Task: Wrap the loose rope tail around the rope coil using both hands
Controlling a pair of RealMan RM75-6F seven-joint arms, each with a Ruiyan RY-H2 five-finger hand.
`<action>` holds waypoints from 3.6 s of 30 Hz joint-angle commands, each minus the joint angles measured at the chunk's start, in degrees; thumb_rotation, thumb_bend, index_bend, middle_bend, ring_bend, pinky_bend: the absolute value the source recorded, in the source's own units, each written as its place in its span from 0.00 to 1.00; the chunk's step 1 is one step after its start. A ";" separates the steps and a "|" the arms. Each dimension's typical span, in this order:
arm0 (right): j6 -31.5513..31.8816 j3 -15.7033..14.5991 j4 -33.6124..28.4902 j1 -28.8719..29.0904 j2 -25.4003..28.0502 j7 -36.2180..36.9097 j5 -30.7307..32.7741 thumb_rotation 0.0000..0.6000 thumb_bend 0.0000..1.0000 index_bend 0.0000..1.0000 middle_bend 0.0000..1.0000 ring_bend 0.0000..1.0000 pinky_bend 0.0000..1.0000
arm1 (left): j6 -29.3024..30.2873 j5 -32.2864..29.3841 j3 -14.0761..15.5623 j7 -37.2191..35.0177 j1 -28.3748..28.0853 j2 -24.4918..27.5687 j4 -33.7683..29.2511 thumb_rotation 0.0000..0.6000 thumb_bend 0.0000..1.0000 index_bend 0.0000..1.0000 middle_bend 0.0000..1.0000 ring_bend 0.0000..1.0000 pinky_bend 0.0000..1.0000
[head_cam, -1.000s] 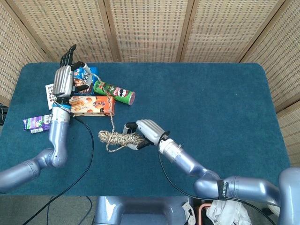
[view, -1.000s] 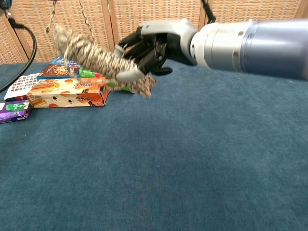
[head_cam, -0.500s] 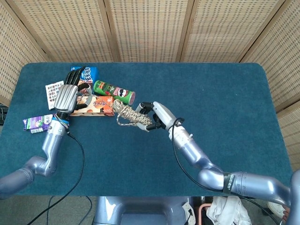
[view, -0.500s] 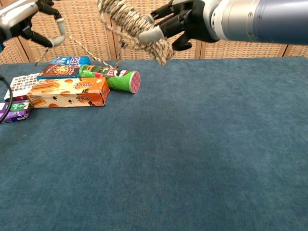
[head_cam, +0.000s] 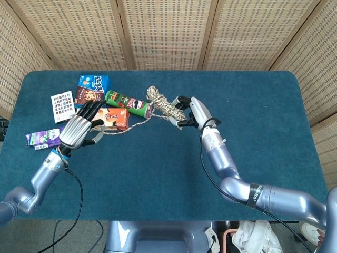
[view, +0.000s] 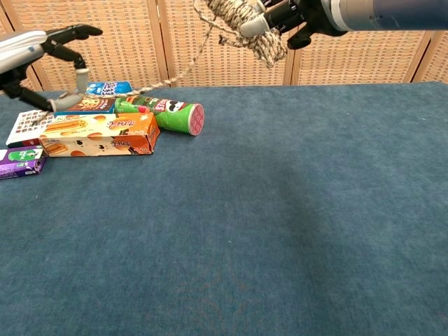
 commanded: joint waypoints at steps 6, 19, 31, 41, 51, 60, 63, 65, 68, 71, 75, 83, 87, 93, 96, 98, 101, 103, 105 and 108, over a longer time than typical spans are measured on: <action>3.36 0.32 2.58 1.06 -0.68 -3.67 3.48 1.00 0.69 0.68 0.69 0.47 0.92 | 3.10 6.82 5.31 -0.50 2.29 4.93 -5.07 1.00 0.61 0.83 0.00 0.00 0.00; 7.78 -2.43 6.66 2.03 -4.60 -10.98 1.94 1.00 0.69 0.69 0.69 0.47 0.93 | 6.14 11.79 7.97 -2.66 3.66 8.50 -8.98 1.00 0.61 0.83 0.00 0.00 0.00; 7.46 -9.82 5.69 3.56 -4.96 -24.88 -3.46 1.00 0.69 0.69 0.69 0.47 0.93 | 4.35 9.51 2.19 -6.18 -0.54 12.72 -25.70 1.00 0.61 0.84 0.00 0.00 0.00; 1.67 -12.04 1.83 4.35 -5.27 -26.40 -8.72 1.00 0.70 0.69 0.69 0.47 0.93 | -9.57 -9.09 -10.47 1.67 -8.68 13.28 -45.38 1.00 0.62 0.85 0.00 0.00 0.00; -0.86 -13.30 1.39 3.89 -6.07 -24.80 -13.21 1.00 0.70 0.69 0.69 0.47 0.93 | -10.99 -28.17 -19.83 11.25 -13.01 6.65 -49.04 1.00 0.64 0.85 0.00 0.00 0.00; -7.05 -15.26 0.33 1.56 -3.36 -18.35 -23.72 1.00 0.70 0.69 0.69 0.47 0.93 | -11.02 -36.05 -24.66 5.89 -12.02 4.18 -41.57 1.00 0.65 0.85 0.00 0.00 0.00; -8.68 -15.22 0.24 1.06 -2.70 -15.81 -26.60 1.00 0.69 0.69 0.69 0.47 0.93 | -11.83 -37.32 -25.56 4.65 -11.90 3.72 -37.93 1.00 0.65 0.85 0.00 0.00 0.00; -9.46 -15.18 0.14 0.83 -2.25 -14.59 -27.89 1.00 0.69 0.69 0.69 0.47 0.93 | -12.82 -37.83 -25.83 3.49 -11.71 3.71 -36.58 1.00 0.65 0.85 0.00 0.00 0.00; -10.66 -14.90 -0.71 0.34 -1.24 -12.26 -29.77 1.00 0.69 0.69 0.69 0.47 0.93 | -14.06 -37.34 -25.74 1.36 -11.00 3.88 -33.96 1.00 0.65 0.85 0.00 0.00 0.00; -11.53 -14.12 -1.62 -0.34 -0.13 -9.25 -31.00 1.00 0.69 0.69 0.69 0.47 0.93 | -15.23 -36.92 -25.31 -1.10 -10.18 3.33 -30.11 1.00 0.65 0.85 0.00 0.00 0.00; -12.79 -12.31 -2.62 -1.14 0.80 -4.21 -31.07 1.00 0.69 0.69 0.69 0.47 0.93 | -17.30 -36.76 -24.71 -3.63 -9.69 2.10 -25.40 1.00 0.65 0.85 0.00 0.00 0.00; -16.60 -7.25 -5.48 -3.07 2.93 8.79 -28.29 1.00 0.69 0.69 0.69 0.47 0.93 | -21.06 -35.64 -23.18 -8.63 -9.52 -3.27 -15.34 1.00 0.65 0.85 0.00 0.00 0.00; -18.50 -5.16 -6.07 -3.81 3.59 14.52 -25.89 1.00 0.69 0.69 0.69 0.47 0.93 | -21.52 -33.45 -22.07 -9.57 -9.14 -4.75 -12.90 1.00 0.65 0.85 0.00 0.00 0.00; -18.11 -3.38 -5.98 -4.04 4.16 18.20 -22.44 1.00 0.69 0.69 0.69 0.47 0.93 | -20.77 -28.99 -19.21 -9.31 -7.98 -5.95 -10.85 1.00 0.65 0.85 0.00 0.00 0.00; -14.65 -4.16 -5.75 -3.13 4.23 15.58 -19.09 1.00 0.69 0.69 0.70 0.47 0.93 | -19.92 -25.18 -16.83 -9.35 -7.02 -5.80 -10.59 1.00 0.65 0.85 0.00 0.00 0.00; -10.93 -5.14 -5.45 -1.94 4.16 11.95 -15.21 1.00 0.70 0.69 0.70 0.48 0.93 | -18.63 -22.10 -14.94 -9.48 -6.07 -5.57 -10.49 1.00 0.65 0.85 0.00 0.00 0.00; -7.72 -5.80 -5.44 -0.66 3.95 8.56 -11.08 1.00 0.70 0.69 0.70 0.48 0.93 | -17.49 -19.41 -13.26 -9.61 -5.25 -5.31 -10.41 1.00 0.65 0.85 0.00 0.00 0.00; -5.39 -6.05 -5.37 0.32 3.76 6.10 -7.48 1.00 0.70 0.69 0.70 0.48 0.94 | -16.42 -17.15 -11.73 -9.60 -4.49 -5.03 -10.57 1.00 0.65 0.85 0.00 0.00 0.00; -3.24 -6.36 -4.80 1.43 3.58 3.31 -2.91 1.00 0.70 0.69 0.70 0.47 0.94 | -13.92 -14.06 -9.56 -9.06 -2.97 -4.59 -11.31 1.00 0.65 0.85 0.00 0.00 0.00; -1.61 -6.72 -4.26 2.27 3.12 0.78 -0.52 1.00 0.70 0.69 0.70 0.47 0.94 | -10.85 -13.13 -9.17 -8.67 -1.34 -4.93 -12.61 1.00 0.65 0.85 0.00 0.00 0.00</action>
